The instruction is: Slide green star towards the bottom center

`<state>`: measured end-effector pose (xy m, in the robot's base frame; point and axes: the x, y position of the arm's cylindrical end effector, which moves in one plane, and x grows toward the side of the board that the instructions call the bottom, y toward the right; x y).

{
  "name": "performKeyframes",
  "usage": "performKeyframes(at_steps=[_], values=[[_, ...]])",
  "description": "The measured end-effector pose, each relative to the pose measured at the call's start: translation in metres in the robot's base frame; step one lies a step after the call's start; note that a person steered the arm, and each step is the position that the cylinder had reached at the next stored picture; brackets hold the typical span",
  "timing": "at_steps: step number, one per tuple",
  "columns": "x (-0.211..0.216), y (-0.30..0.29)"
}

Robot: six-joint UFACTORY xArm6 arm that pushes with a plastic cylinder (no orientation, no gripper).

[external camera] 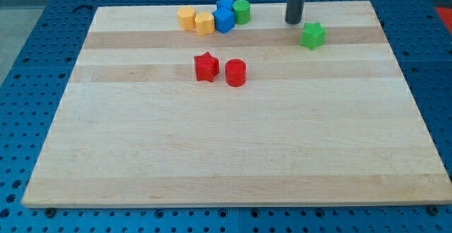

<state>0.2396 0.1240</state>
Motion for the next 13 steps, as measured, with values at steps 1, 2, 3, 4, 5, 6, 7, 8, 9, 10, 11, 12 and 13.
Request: performKeyframes(at_steps=[1, 2, 3, 4, 5, 6, 7, 8, 9, 10, 11, 12, 13], values=[[0.015, 0.014], [0.065, 0.014], [0.121, 0.014], [0.161, 0.014], [0.163, 0.014], [0.11, 0.025], [0.084, 0.067], [0.102, 0.102], [0.132, 0.07], [0.176, 0.023], [0.187, 0.002], [0.178, 0.011], [0.217, -0.013]])
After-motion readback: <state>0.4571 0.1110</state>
